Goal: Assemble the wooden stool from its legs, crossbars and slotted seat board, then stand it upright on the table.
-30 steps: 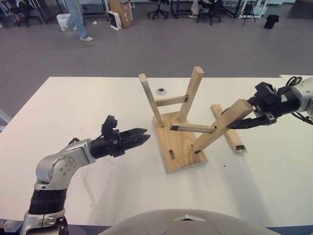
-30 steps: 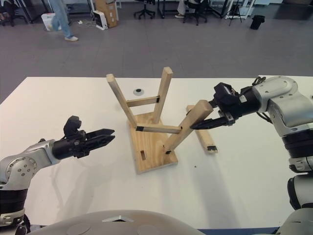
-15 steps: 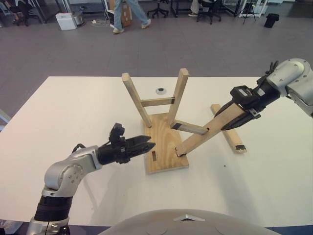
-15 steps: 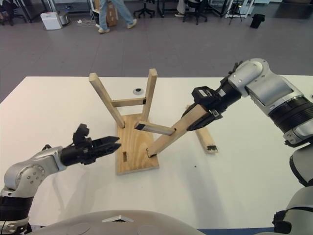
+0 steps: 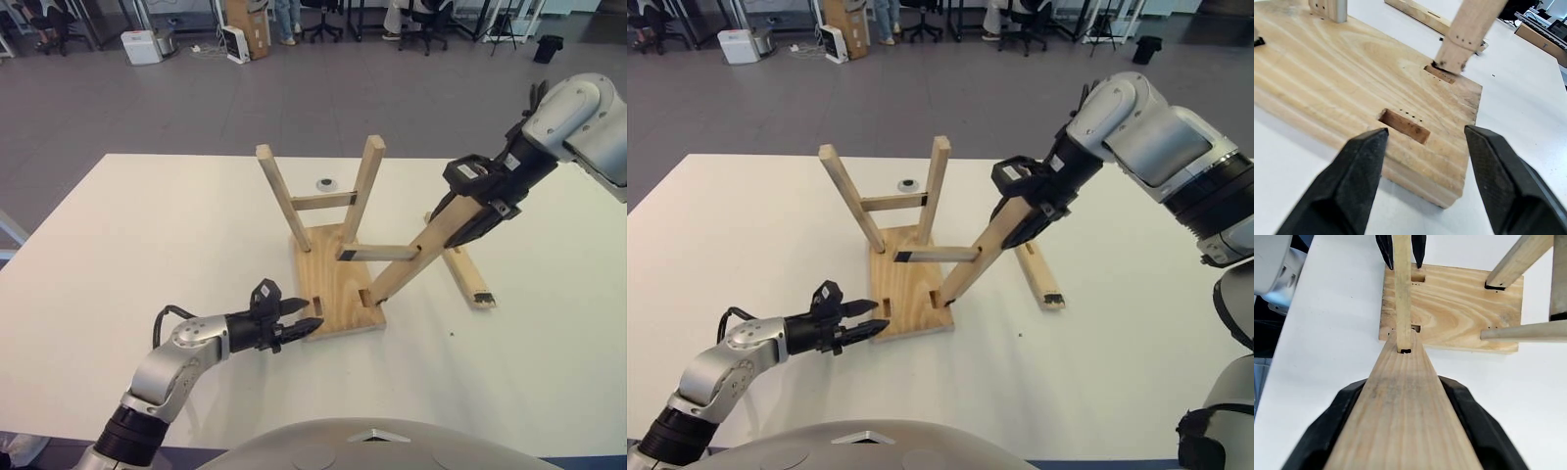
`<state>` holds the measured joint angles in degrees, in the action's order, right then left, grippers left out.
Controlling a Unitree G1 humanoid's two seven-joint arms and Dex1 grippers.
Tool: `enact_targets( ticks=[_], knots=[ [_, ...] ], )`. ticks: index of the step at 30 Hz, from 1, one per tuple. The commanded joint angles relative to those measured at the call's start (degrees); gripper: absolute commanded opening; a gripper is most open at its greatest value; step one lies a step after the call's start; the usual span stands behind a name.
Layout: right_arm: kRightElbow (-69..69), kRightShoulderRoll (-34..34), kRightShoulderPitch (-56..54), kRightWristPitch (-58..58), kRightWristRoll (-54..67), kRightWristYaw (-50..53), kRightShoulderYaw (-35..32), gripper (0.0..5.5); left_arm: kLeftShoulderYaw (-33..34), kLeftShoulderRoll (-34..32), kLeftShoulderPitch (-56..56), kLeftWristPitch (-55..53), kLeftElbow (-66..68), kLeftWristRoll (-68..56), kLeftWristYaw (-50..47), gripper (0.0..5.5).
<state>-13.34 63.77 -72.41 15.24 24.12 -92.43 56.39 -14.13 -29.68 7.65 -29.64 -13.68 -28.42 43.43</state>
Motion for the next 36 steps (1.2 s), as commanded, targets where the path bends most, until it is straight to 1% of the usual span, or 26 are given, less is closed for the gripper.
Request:
enact_targets(
  ticks=[1, 4, 9, 12, 18, 21, 27, 31, 36],
  knots=[
    [-2.9, -3.6, -2.3, -1.0, -3.6, -0.1, 0.3, 2.04, -3.2, 0.1, 1.2, -4.1, 2.3, 4.2, -2.9, 2.89],
    [-2.8, -4.3, -2.3, -0.4, -3.1, -0.1, 0.1, 2.04, -3.7, 0.4, 0.3, -5.4, 0.4, 3.5, -4.3, 2.89],
    [-3.8, -4.4, -6.1, -0.5, -1.5, -0.1, 0.8, 2.04, -3.8, 1.8, -0.5, -6.9, -0.6, 3.5, -5.8, 2.89],
    [-3.9, -4.0, -7.8, -1.2, -0.9, -0.1, 2.6, 2.04, -4.1, 2.6, -0.8, -7.5, -1.1, 3.6, -6.4, 2.89],
    [-1.5, -1.5, -7.2, -1.2, 1.8, -0.1, 6.9, 2.04, -4.2, 3.3, -0.9, -8.9, -2.5, 3.4, -7.6, 2.89],
    [0.2, -1.2, -7.4, -0.5, 3.7, -0.1, 7.8, 2.04, -4.4, 4.1, -0.8, -7.9, -1.2, 4.0, -8.0, 2.89],
    [0.6, -3.4, -7.9, -0.6, 4.3, -0.1, 8.0, 2.04, -5.3, 6.5, -1.4, -4.4, 3.2, 5.8, -8.0, 2.89],
    [1.5, -3.7, -7.6, 0.2, 4.6, -0.1, 8.2, 2.04, -5.7, 6.8, -1.2, -2.2, 5.3, 6.3, -7.5, 2.89],
    [1.6, -5.2, -7.4, 3.2, 1.5, -0.1, 8.2, 2.04, -5.6, 7.5, -0.9, -0.8, 6.5, 6.6, -7.6, 2.89]
  ],
)
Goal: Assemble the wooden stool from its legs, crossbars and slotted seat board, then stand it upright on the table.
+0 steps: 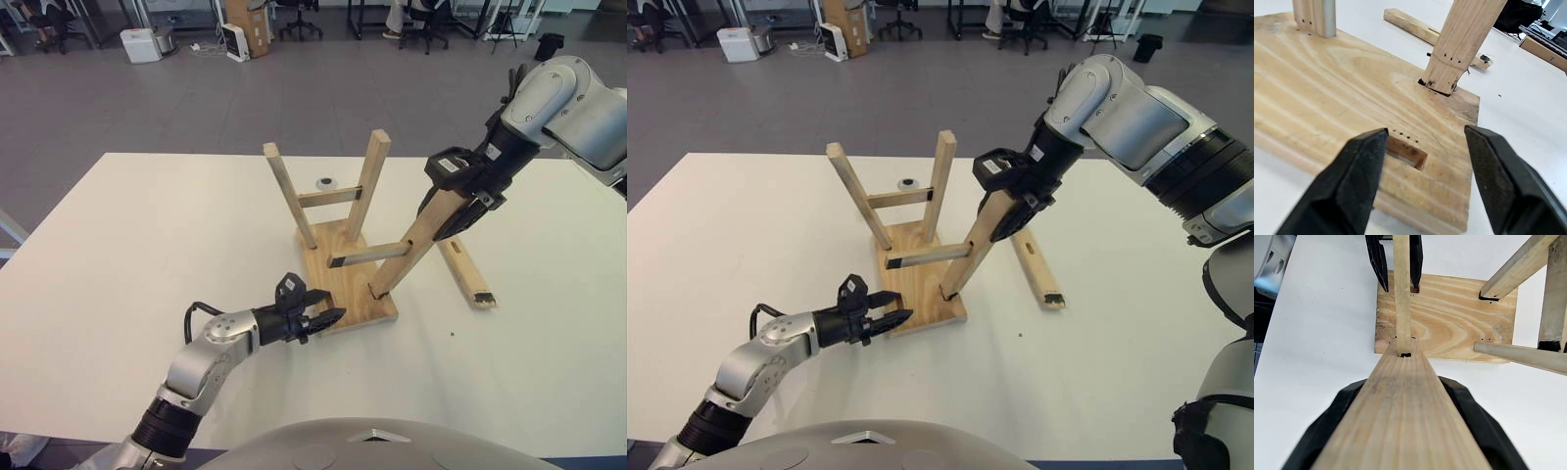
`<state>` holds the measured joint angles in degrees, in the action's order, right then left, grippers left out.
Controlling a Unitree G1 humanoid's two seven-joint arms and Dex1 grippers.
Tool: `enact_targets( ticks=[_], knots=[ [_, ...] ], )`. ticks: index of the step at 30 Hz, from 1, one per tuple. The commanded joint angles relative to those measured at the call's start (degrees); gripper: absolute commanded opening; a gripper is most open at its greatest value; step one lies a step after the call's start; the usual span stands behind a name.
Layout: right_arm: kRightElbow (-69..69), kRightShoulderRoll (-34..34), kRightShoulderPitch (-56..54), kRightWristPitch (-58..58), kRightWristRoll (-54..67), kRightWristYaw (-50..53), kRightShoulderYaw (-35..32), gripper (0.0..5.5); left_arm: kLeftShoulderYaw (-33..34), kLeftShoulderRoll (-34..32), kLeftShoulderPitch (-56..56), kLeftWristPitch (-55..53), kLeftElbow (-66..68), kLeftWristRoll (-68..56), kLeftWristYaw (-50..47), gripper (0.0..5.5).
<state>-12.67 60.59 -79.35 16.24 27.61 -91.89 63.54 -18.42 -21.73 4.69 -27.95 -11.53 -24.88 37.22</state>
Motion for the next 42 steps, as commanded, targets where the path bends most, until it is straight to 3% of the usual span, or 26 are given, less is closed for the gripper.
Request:
enact_targets(
  ticks=[1, 8, 13, 19, 24, 30, 32, 34, 37, 39, 42],
  knots=[
    [0.8, -2.7, -0.6, 3.3, -2.9, -0.6, 1.0, 2.04, -1.2, -0.2, 2.1, -2.5, 4.5, 3.1, -1.5, 2.89],
    [-1.4, -9.6, -1.3, 9.4, -8.9, -0.6, 3.4, 2.04, 1.5, 0.4, 3.1, -1.2, 6.7, 3.0, -1.9, 2.89],
    [3.5, -12.8, 8.3, 14.9, -13.2, 0.9, -1.8, 2.04, 1.9, 1.4, 2.3, 0.0, 8.7, 3.2, -1.3, 2.89],
    [14.6, -14.0, 23.6, 22.8, -9.9, 3.1, -9.3, 2.04, 2.3, 0.3, 0.1, -3.4, 5.7, 2.4, -0.7, 2.89],
    [8.7, -13.6, 18.0, 19.4, -9.4, -0.2, -19.9, 3.20, 2.8, 0.7, 0.8, -4.8, 4.0, 2.0, -1.7, 2.89],
    [1.3, -6.0, 7.1, 19.4, -2.3, -0.6, -26.3, 3.20, 3.3, 0.5, 2.5, -4.7, 3.6, 1.9, -1.6, 2.89],
    [-4.1, -4.9, 5.9, 21.9, -0.7, -0.6, -32.4, 3.20, 3.2, 0.4, 2.8, -4.8, 3.4, 1.9, -1.2, 2.89],
    [-12.5, -5.2, 8.2, 23.6, 1.0, 7.1, -43.4, 3.20, 3.0, 0.1, 3.0, -5.3, 2.9, 1.8, -1.0, 2.89],
    [-19.0, -6.8, 21.4, 21.7, 0.8, 24.9, -57.0, 3.20, 3.3, -0.7, 3.0, -5.9, 2.2, 1.6, -0.6, 2.89],
    [-14.8, -10.9, 37.8, 17.3, -2.7, 40.6, -62.7, 3.20, 4.0, -1.5, 2.7, -6.3, 2.2, 1.4, -0.1, 2.89],
    [-2.1, -19.8, 57.1, 17.3, -6.7, 59.1, -65.8, 3.20, 4.7, -2.6, 2.3, -6.5, 2.4, 1.5, 0.7, 2.89]
  ],
)
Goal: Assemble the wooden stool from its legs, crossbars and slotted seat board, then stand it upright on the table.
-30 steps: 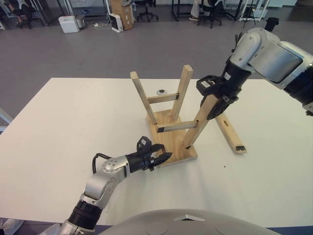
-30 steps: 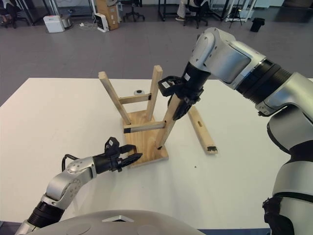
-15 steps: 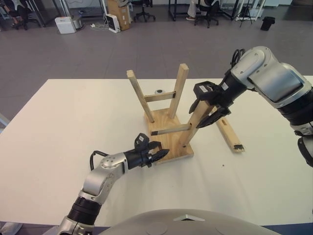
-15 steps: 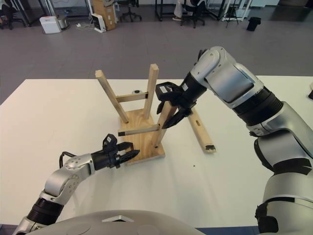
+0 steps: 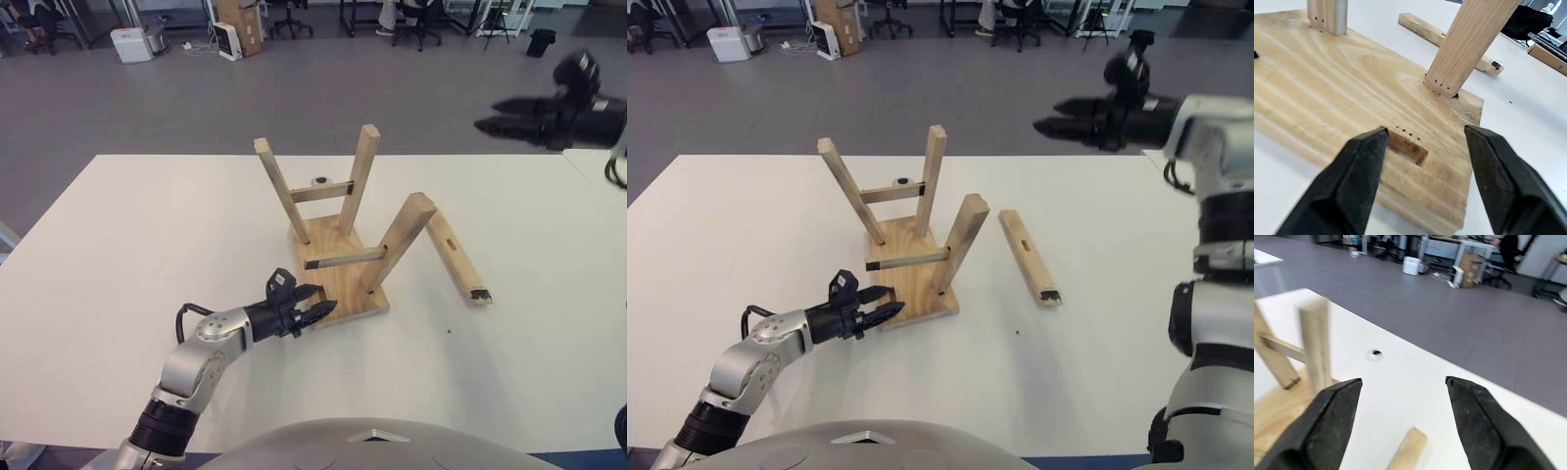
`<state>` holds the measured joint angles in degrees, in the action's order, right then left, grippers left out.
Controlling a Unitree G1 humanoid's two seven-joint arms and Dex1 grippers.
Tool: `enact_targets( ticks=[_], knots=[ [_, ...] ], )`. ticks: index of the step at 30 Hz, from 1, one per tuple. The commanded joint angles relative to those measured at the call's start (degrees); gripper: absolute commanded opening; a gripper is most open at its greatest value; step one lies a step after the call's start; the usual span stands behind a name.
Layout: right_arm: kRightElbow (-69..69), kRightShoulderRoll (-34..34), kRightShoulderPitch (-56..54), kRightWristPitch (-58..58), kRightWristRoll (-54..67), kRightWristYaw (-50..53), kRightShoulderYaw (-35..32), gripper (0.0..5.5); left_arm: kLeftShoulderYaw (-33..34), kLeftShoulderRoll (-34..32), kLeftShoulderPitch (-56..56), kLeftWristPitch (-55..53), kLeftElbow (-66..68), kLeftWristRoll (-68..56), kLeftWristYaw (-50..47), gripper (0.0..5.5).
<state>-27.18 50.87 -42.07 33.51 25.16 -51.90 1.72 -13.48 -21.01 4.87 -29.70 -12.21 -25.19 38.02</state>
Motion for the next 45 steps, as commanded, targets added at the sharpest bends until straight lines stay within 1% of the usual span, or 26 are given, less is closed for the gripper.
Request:
enact_targets(
  ticks=[1, 3, 6, 8, 11, 17, 22, 28, 29, 31, 32, 35, 37, 38, 40, 42, 45],
  knots=[
    [16.7, -14.1, 23.8, 1.8, -3.5, 24.1, -5.5, 3.20, -0.1, -3.6, 2.1, -4.7, 3.2, 1.9, 0.0, 2.89],
    [23.3, -20.1, 29.6, 4.3, -3.1, 31.5, -7.4, 3.20, 0.0, -3.8, 2.2, -4.4, 3.5, 2.2, 0.1, 2.89],
    [30.6, -25.3, 36.9, 7.0, -4.8, 38.8, -8.0, 3.20, -0.1, -3.3, 2.9, -4.1, 3.3, 2.5, -0.6, 2.89],
    [32.8, -27.0, 40.5, 7.3, -7.0, 42.0, -7.4, 3.20, -0.2, -2.9, 3.5, -4.6, 2.0, 2.4, -1.6, 2.89],
    [34.5, -27.2, 43.1, 5.5, -11.1, 44.9, -7.3, 3.20, -0.3, -2.5, 4.0, -5.3, 0.6, 2.1, -2.7, 2.89],
    [34.4, -26.8, 44.2, 3.8, -13.8, 44.4, -8.8, 3.20, 0.0, -2.7, 4.2, -4.3, 2.1, 2.1, -2.3, 2.89],
    [30.0, -26.7, 47.3, 6.2, -12.2, 39.0, -8.9, 3.20, -0.1, -2.4, 4.1, -3.4, 3.2, 2.5, -2.3, 2.89],
    [26.5, -25.8, 48.8, 6.5, -11.1, 34.4, -10.1, 2.16, 0.1, -2.5, 4.2, -4.2, 1.8, 2.4, -3.1, 2.89],
    [26.1, -25.5, 49.0, 6.4, -11.1, 33.7, -10.3, 2.06, 0.7, -2.5, 4.2, -4.4, 1.5, 2.2, -3.4, 2.89],
    [25.8, -25.3, 49.3, 6.3, -10.8, 32.8, -10.8, 2.06, 2.7, -2.1, 4.0, -5.3, 1.2, 0.7, -4.1, 2.89],
    [26.0, -25.3, 49.0, 5.9, -10.5, 32.5, -11.3, 2.06, 5.0, -2.5, 3.7, -5.8, 1.1, -1.0, -3.6, 2.89],
    [29.5, -24.8, 45.7, -0.8, -7.3, 28.0, -14.0, 2.06, 18.5, -6.5, -2.0, -4.2, 5.7, -8.9, 1.4, 2.89],
    [33.8, -24.0, 41.1, -3.9, -2.9, 24.6, -17.2, 2.06, 26.6, -11.2, -9.0, -1.8, 9.3, -12.2, 5.0, 2.89],
    [37.2, -23.8, 37.3, -3.7, 1.8, 23.2, -19.8, 2.06, 30.0, -13.0, -14.4, -1.7, 9.2, -15.5, 6.8, 2.89],
    [43.1, -23.7, 30.9, -1.5, 12.0, 21.6, -23.9, 2.06, 33.3, -14.4, -24.0, -3.3, 7.7, -21.9, 9.2, 2.89],
    [47.6, -23.2, 25.6, 2.6, 22.7, 21.5, -26.1, 2.06, 33.9, -13.8, -32.3, -6.3, 6.5, -28.2, 9.6, 2.89],
    [51.8, -21.4, 18.0, 10.1, 39.9, 21.9, -25.5, 2.06, 31.6, -9.4, -43.7, -12.0, 5.7, -37.4, 6.1, 2.89]
  ],
)
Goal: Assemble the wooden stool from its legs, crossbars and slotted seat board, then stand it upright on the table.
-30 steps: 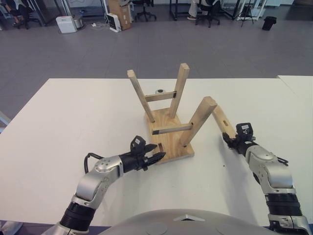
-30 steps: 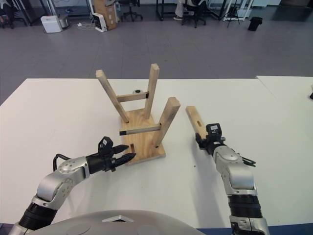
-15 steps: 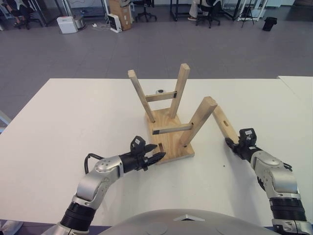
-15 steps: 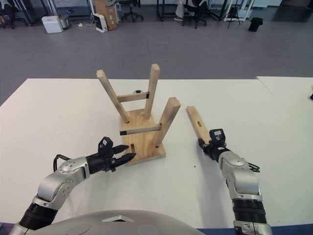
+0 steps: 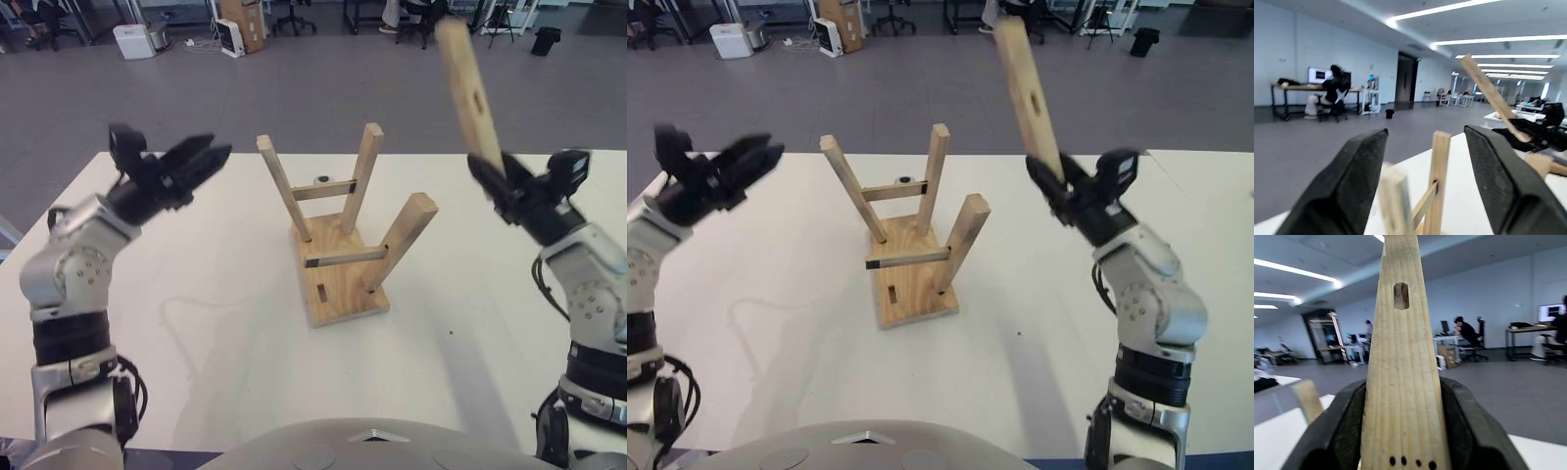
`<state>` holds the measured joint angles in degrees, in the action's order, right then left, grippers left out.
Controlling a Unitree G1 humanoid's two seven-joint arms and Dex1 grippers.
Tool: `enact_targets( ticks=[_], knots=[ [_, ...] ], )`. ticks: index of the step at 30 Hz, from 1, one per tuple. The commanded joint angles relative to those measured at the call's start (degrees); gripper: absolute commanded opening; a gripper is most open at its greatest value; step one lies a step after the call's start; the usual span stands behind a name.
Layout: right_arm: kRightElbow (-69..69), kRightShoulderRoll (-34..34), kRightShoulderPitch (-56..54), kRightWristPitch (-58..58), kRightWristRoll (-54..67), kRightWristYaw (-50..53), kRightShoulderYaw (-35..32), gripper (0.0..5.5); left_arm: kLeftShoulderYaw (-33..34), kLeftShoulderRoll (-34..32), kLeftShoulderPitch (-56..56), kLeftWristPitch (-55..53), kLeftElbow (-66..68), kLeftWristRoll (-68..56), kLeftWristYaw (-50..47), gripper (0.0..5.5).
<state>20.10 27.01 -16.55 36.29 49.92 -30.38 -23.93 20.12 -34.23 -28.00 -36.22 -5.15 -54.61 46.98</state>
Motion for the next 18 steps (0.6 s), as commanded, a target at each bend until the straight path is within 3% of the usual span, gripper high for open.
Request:
enact_targets(
  ticks=[1, 6, 13, 18],
  knots=[
    [4.8, 2.4, -9.5, 8.8, 18.5, 1.0, 1.2, 2.06, -3.7, 5.3, -13.2, -5.4, -1.7, -7.8, -3.5, 2.89],
    [3.7, 2.6, -13.5, 12.7, 25.2, 1.1, 6.5, 2.06, -9.3, 9.5, -18.1, -6.8, -2.5, -8.1, -3.6, 3.56],
    [2.9, 5.7, -12.5, 16.4, 28.9, -3.0, 9.2, 2.06, -6.5, 12.7, -20.5, -8.9, -1.7, -14.4, -6.8, 4.69],
    [2.5, 8.5, -12.2, 18.9, 30.6, -6.9, 10.4, 2.06, -4.7, 13.1, -20.1, -9.6, -1.6, -17.3, -9.4, 4.55]
  ],
)
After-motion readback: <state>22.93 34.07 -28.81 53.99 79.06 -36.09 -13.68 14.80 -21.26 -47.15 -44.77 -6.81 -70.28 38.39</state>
